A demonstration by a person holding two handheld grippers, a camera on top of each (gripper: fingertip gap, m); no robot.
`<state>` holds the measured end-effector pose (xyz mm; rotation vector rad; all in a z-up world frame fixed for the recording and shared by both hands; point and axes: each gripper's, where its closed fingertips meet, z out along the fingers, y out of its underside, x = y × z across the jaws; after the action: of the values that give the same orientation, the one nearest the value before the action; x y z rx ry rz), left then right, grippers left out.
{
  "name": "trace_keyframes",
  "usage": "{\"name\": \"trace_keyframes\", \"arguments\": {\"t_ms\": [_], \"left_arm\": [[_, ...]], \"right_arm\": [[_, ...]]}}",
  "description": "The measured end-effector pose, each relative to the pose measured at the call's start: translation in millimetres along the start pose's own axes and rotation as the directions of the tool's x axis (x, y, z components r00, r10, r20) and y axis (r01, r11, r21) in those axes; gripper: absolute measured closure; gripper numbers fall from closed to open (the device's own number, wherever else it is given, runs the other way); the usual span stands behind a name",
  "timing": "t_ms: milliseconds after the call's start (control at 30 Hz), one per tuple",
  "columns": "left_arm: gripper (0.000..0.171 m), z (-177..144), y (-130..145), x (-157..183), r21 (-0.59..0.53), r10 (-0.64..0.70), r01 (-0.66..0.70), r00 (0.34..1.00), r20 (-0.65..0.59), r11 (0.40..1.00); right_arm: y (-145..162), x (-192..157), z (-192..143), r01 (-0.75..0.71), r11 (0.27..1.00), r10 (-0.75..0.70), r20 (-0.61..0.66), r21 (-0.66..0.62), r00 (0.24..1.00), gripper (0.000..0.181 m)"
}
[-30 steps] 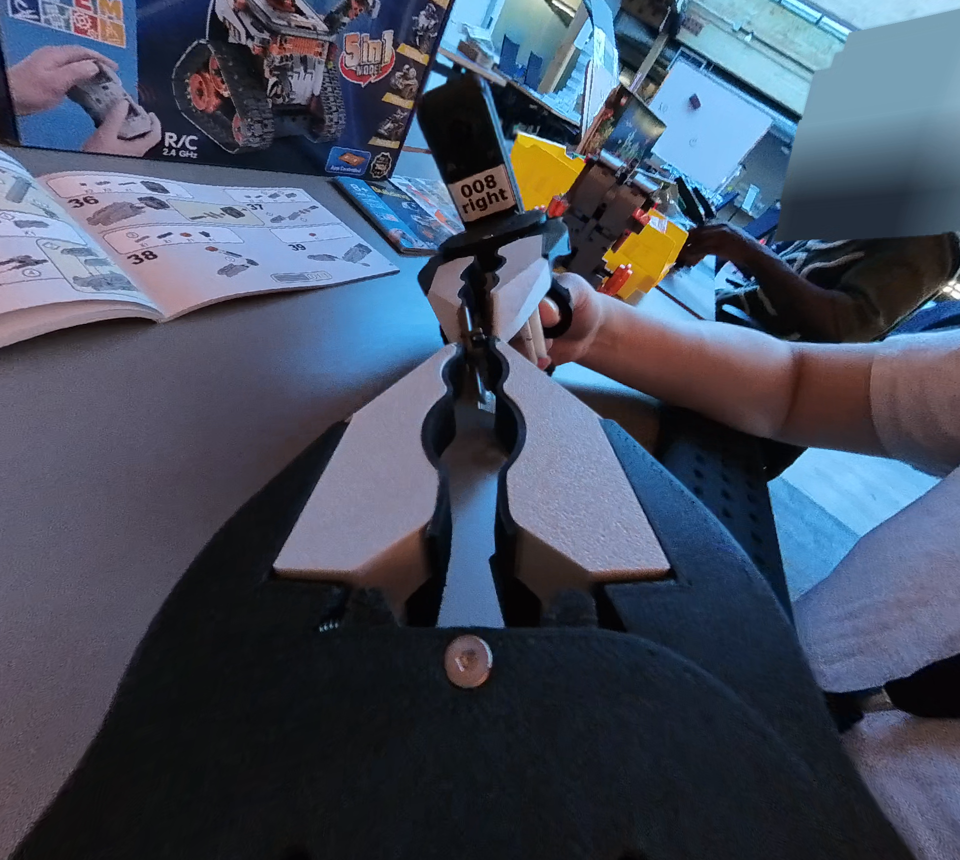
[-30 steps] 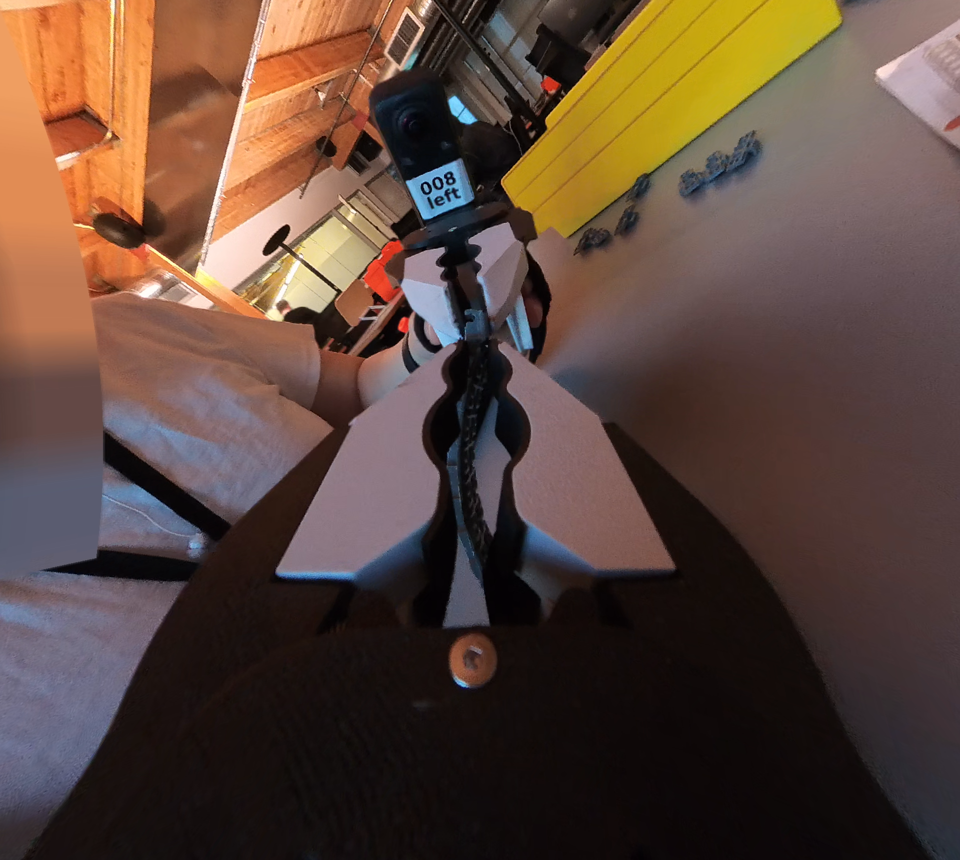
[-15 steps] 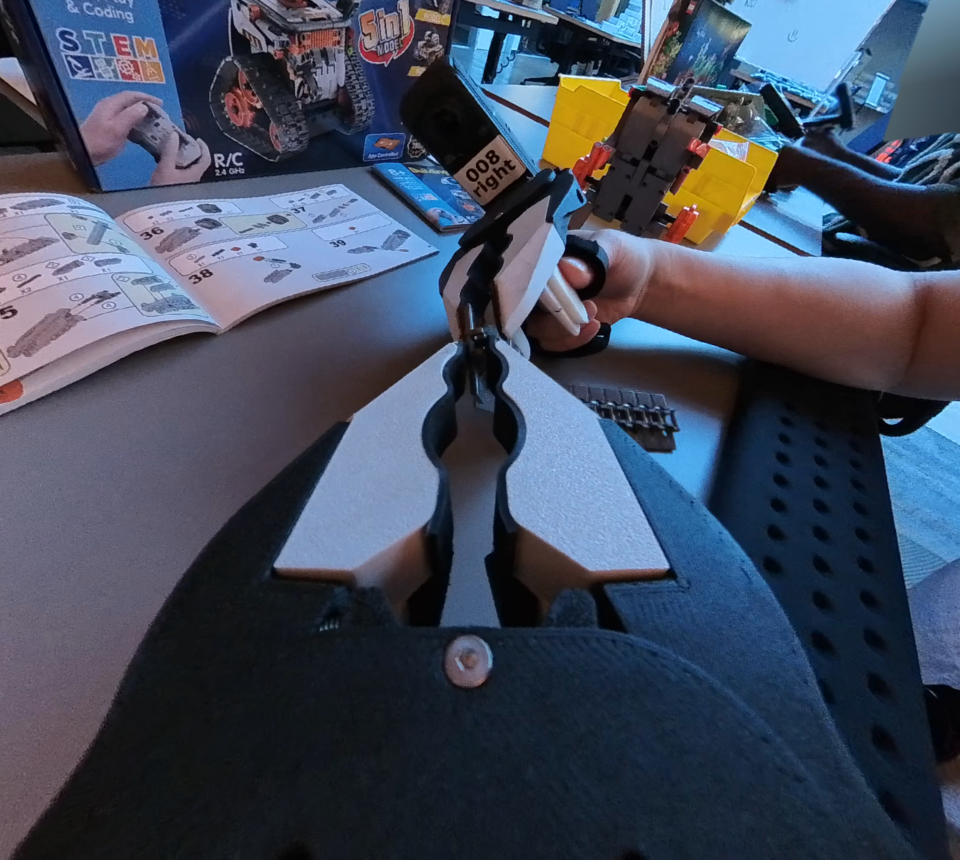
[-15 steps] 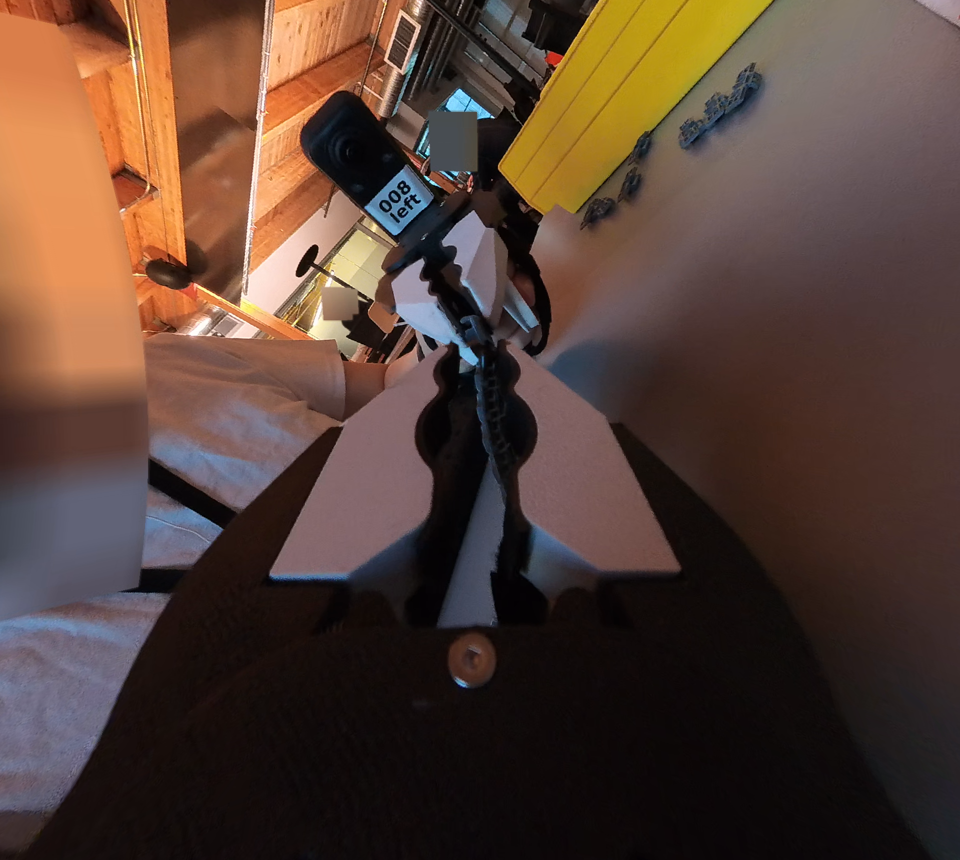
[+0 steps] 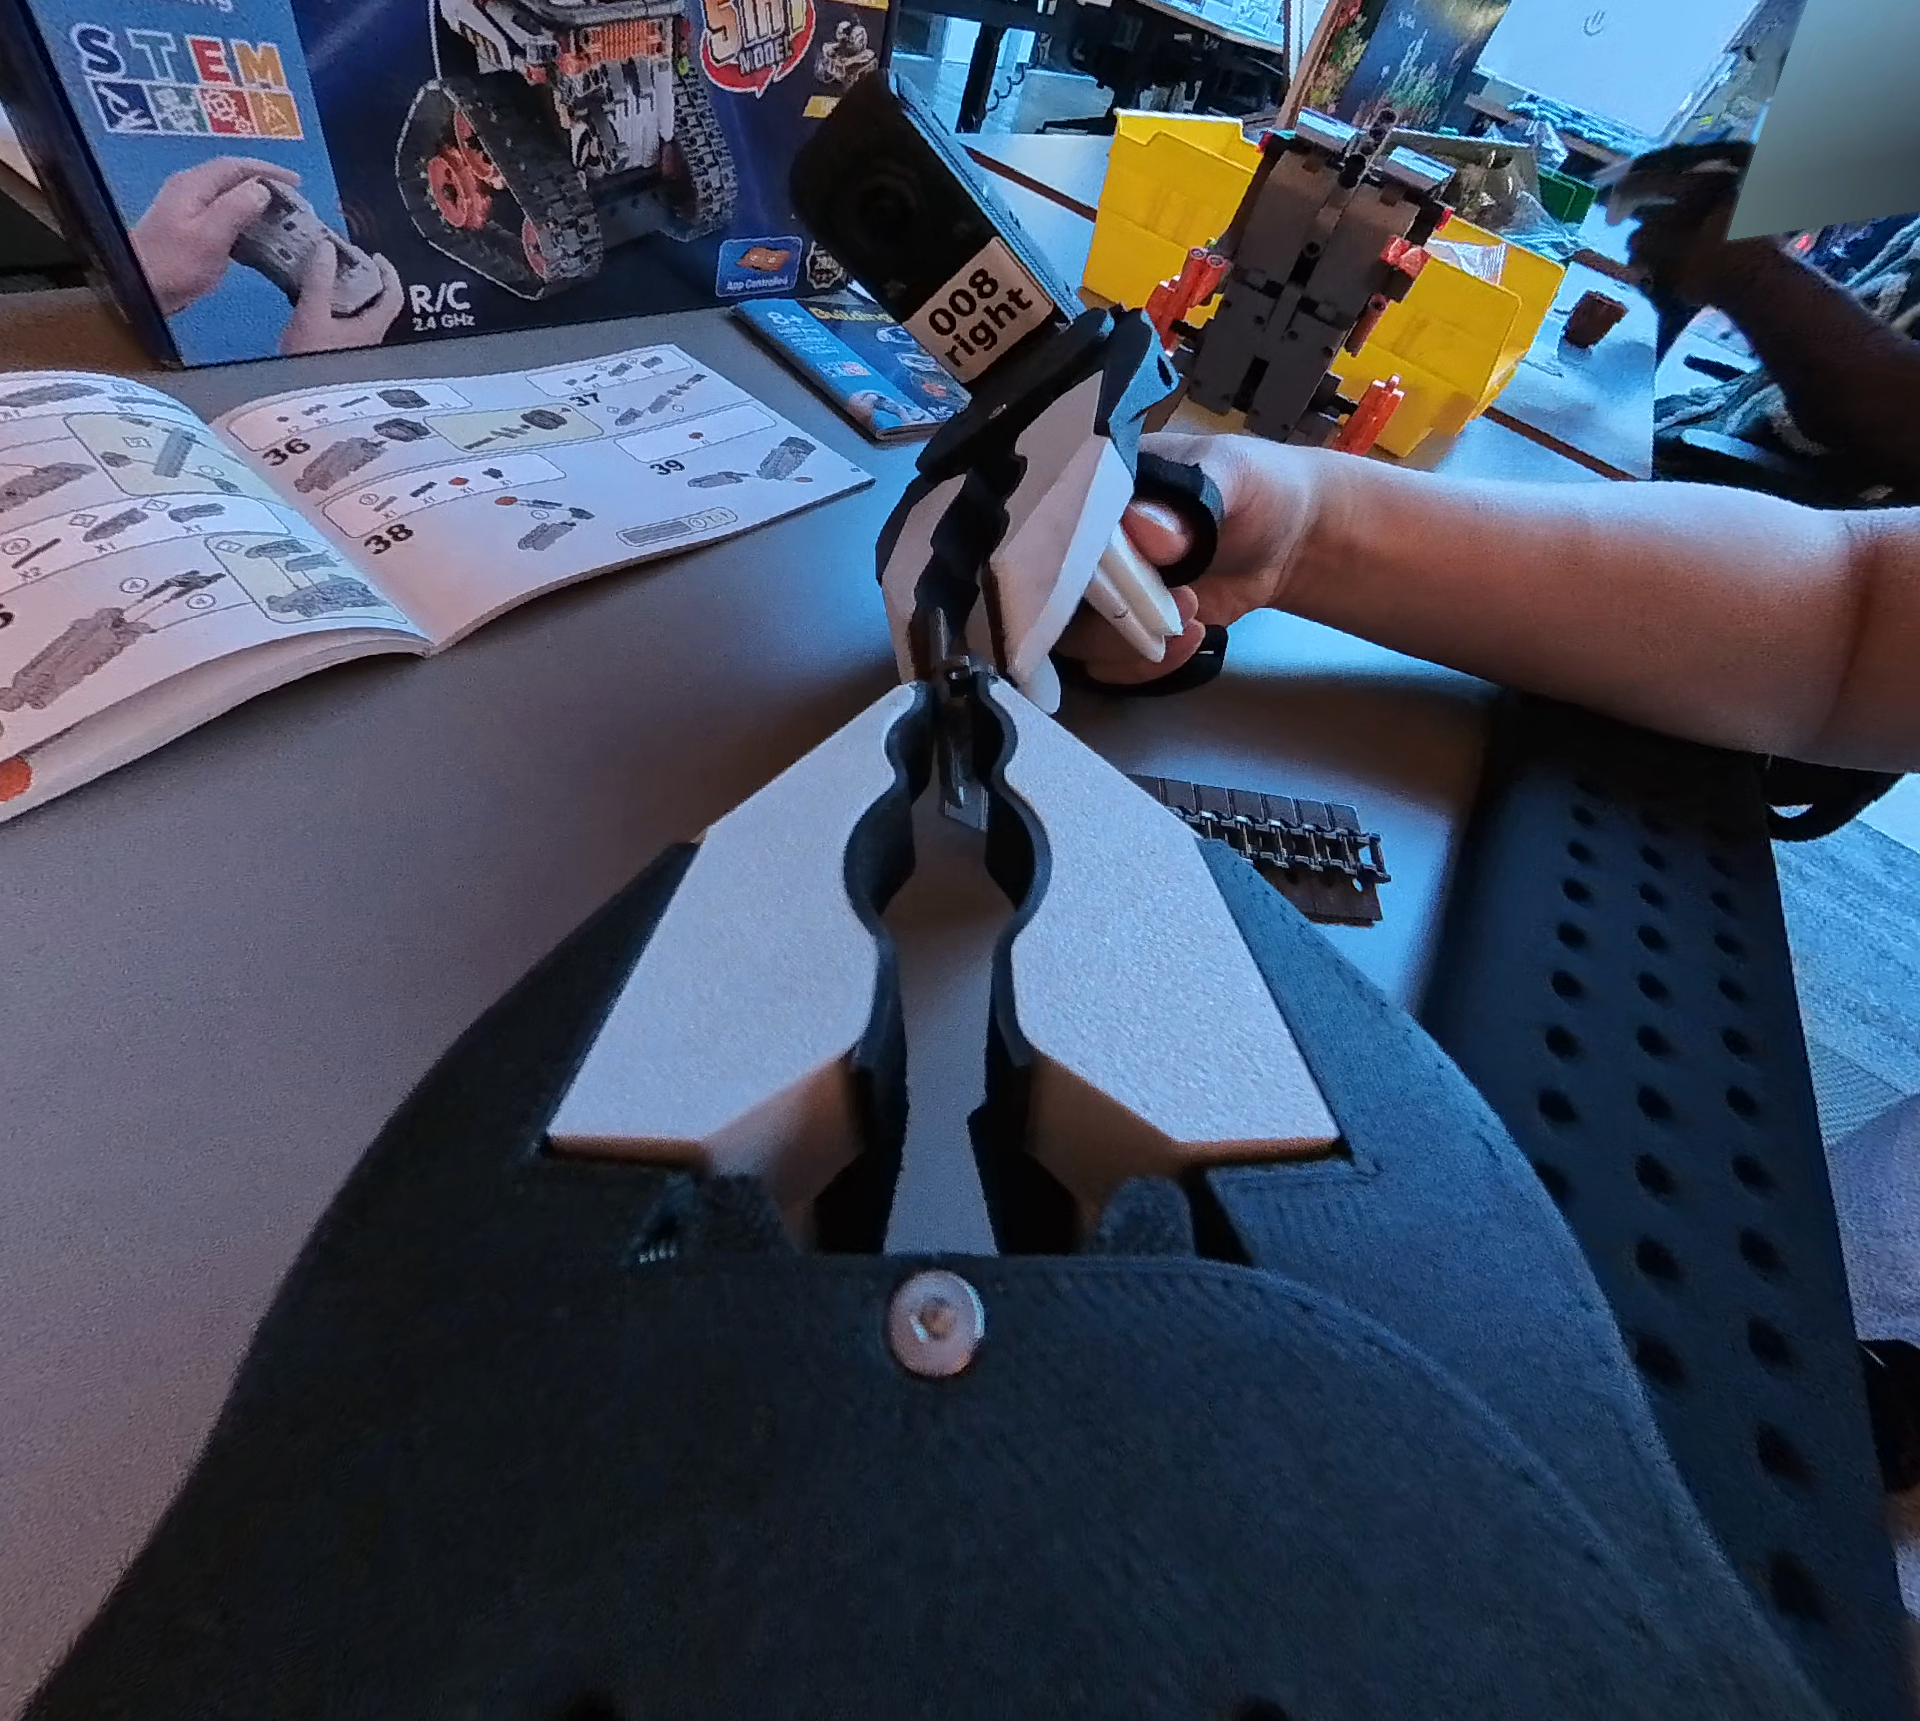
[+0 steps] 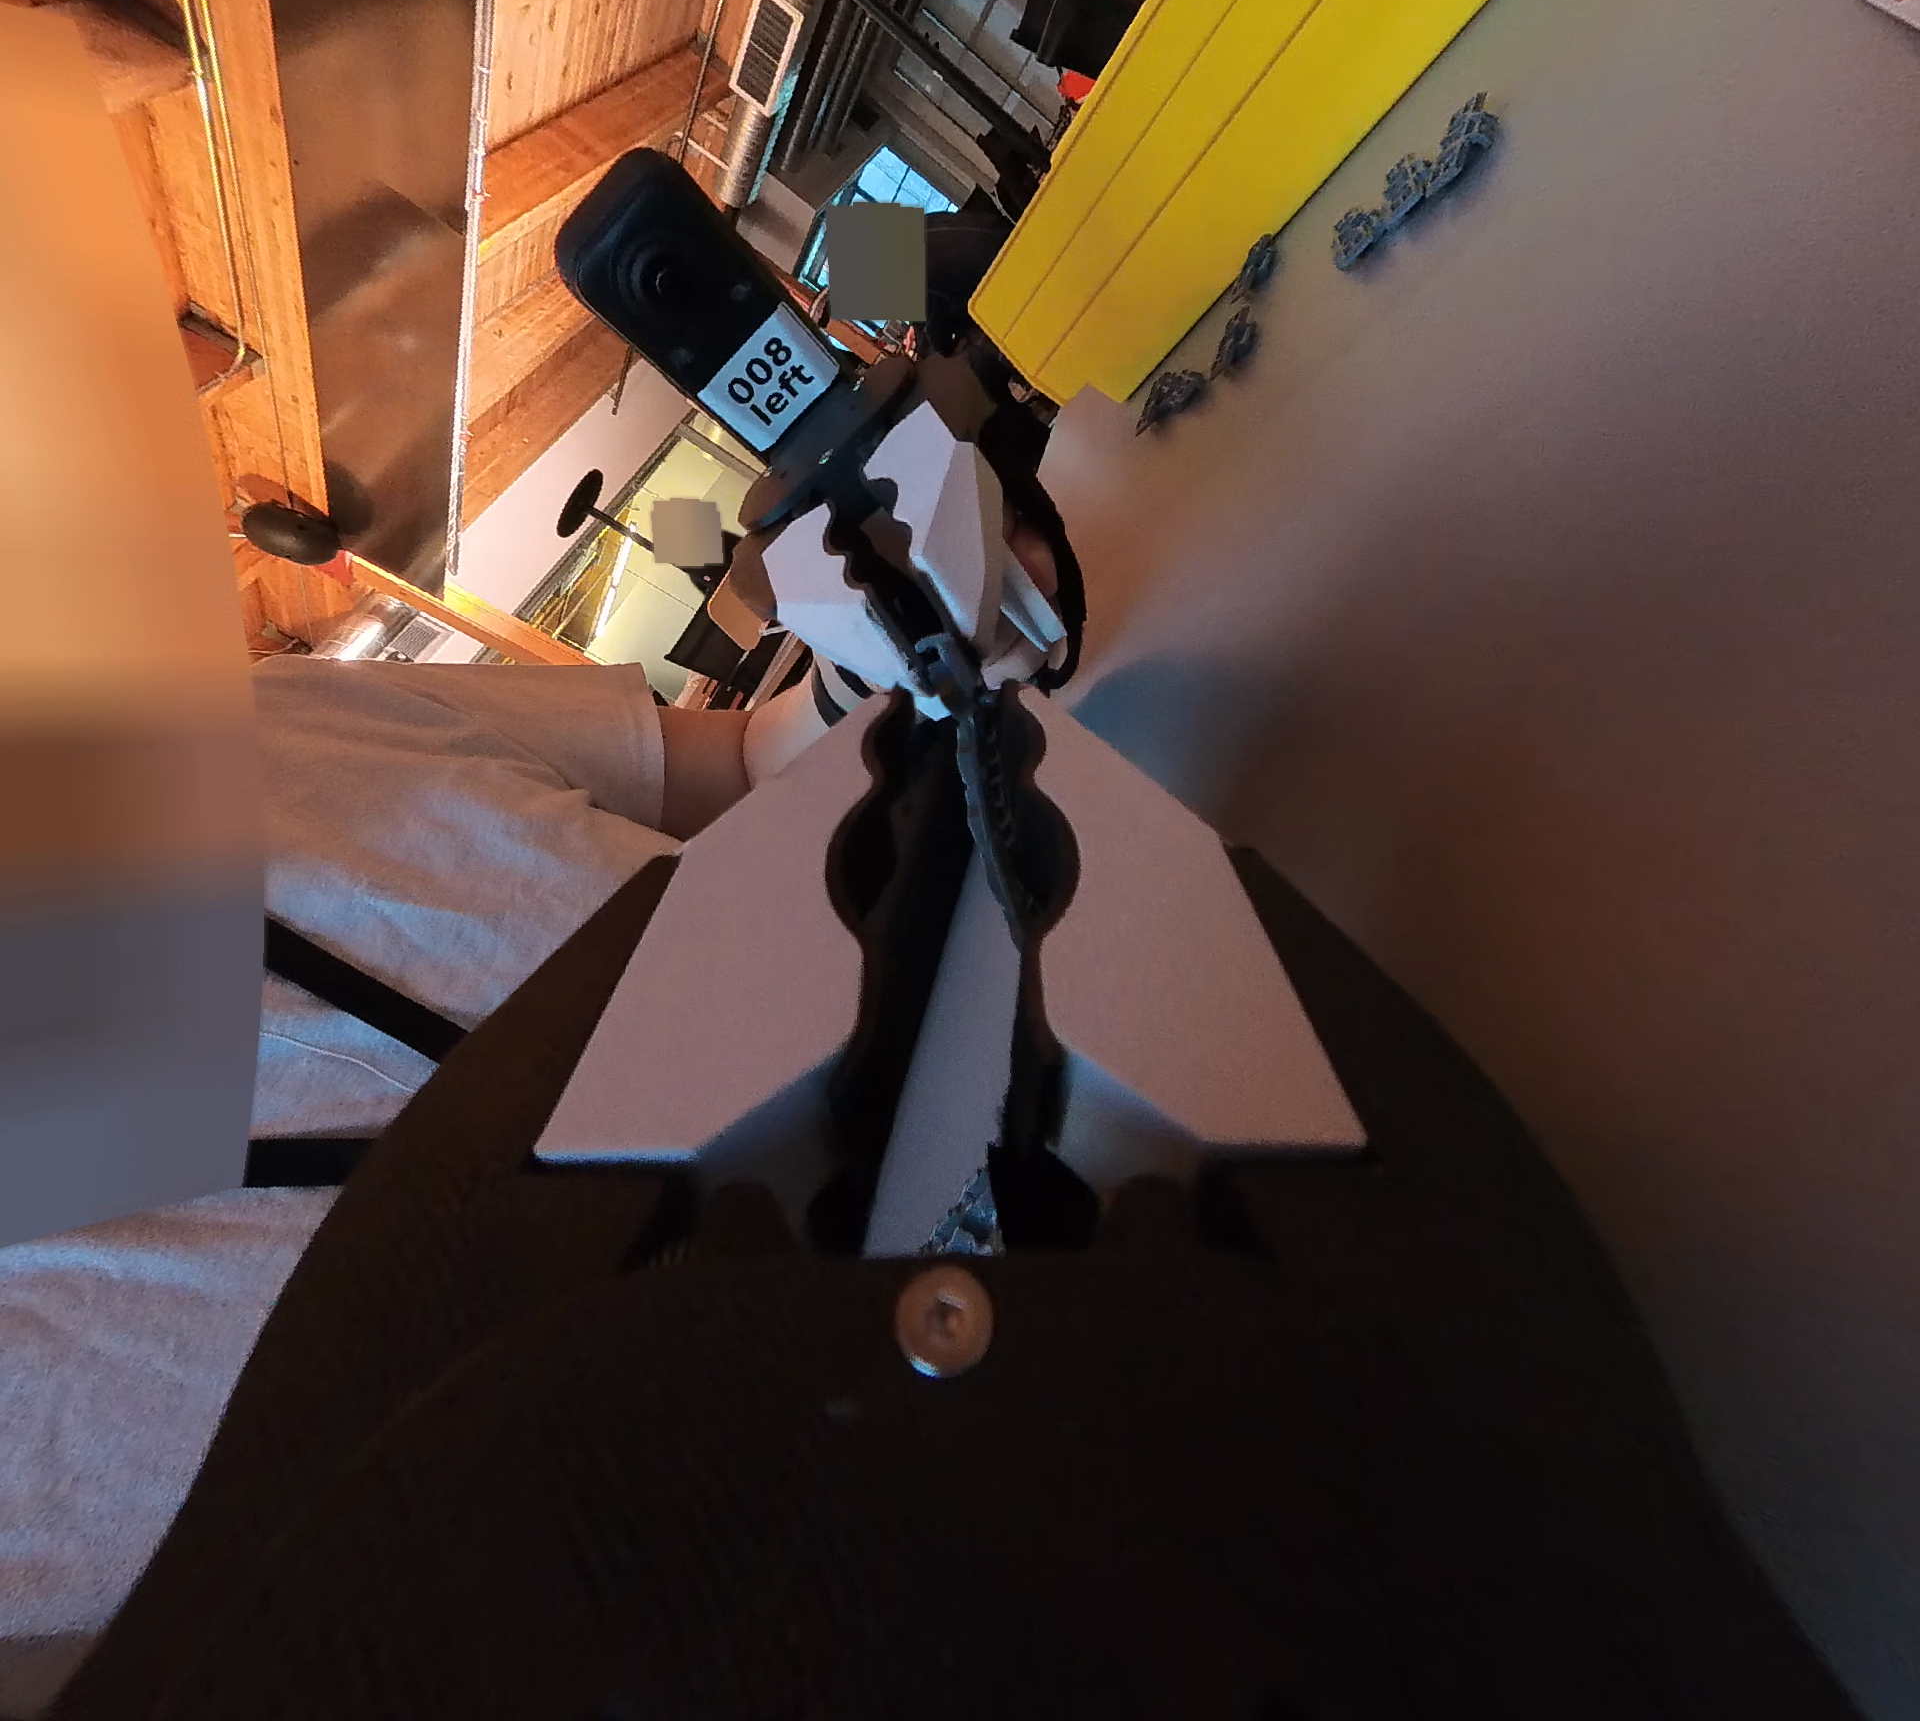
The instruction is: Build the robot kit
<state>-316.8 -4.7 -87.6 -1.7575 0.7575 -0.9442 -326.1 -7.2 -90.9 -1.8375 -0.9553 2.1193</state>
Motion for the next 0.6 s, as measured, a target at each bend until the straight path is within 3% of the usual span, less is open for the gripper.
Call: {"name": "trace_keyframes", "arguments": {"t_ms": [333, 600], "left_arm": [[0.167, -1, 2, -1, -0.008, 0.014, -0.014, 1.000, 0.010, 1.000], [0.167, -1, 5, 1, -0.010, 0.047, -0.047, 0.999, -0.021, 0.999]], "right_arm": [[12, 5, 3, -0.014, 0.997, 0.011, -0.036, -0.070, 0.999, 0.169], [17, 6, 5, 0.069, 0.992, -0.079, -0.092, -0.106, 0.993, 0.176]]}}
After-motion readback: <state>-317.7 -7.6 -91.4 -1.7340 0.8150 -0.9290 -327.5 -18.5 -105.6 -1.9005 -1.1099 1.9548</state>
